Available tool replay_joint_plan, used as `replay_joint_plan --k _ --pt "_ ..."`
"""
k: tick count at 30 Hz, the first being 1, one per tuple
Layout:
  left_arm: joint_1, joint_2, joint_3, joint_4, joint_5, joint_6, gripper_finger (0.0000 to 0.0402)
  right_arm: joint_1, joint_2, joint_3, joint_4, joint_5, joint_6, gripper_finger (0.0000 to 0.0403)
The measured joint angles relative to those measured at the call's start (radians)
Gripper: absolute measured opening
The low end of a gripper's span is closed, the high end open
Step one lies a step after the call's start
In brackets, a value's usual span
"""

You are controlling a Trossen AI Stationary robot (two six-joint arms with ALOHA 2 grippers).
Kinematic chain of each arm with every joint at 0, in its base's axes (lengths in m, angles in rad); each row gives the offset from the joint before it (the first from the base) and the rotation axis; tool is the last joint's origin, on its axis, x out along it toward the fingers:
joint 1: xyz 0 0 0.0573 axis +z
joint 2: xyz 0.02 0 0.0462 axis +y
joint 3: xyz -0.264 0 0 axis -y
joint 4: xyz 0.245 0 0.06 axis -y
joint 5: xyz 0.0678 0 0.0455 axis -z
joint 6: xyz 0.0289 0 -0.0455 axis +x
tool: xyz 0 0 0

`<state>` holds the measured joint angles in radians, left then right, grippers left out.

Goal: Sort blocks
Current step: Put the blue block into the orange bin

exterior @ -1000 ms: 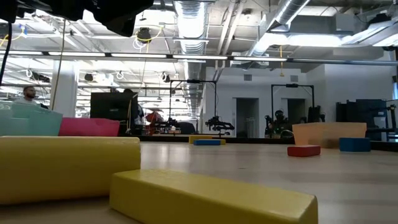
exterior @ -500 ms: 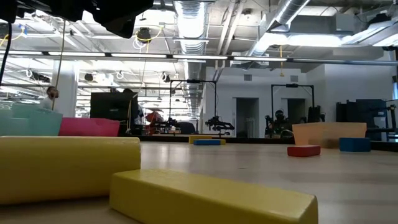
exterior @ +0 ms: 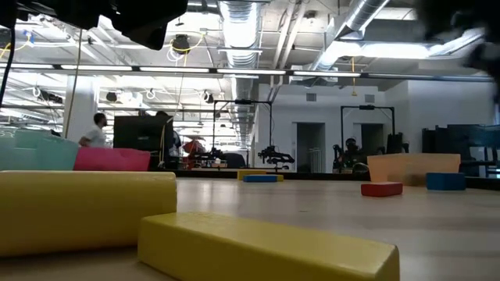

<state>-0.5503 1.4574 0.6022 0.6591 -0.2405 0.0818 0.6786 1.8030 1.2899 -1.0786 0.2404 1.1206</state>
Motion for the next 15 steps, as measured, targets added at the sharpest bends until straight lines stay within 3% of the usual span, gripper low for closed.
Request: replay_joint_plan --k 8,15 --pt "0.000 0.000 0.000 -0.037 0.000 -0.008 0.0218 -0.189 -0.001 0.094 -0.177 0.357 -0.129 0.0093" --pt "0.000 0.000 0.000 -0.056 0.000 -0.015 0.0218 -0.375 -0.002 0.150 -0.332 0.543 -0.177 0.0093"
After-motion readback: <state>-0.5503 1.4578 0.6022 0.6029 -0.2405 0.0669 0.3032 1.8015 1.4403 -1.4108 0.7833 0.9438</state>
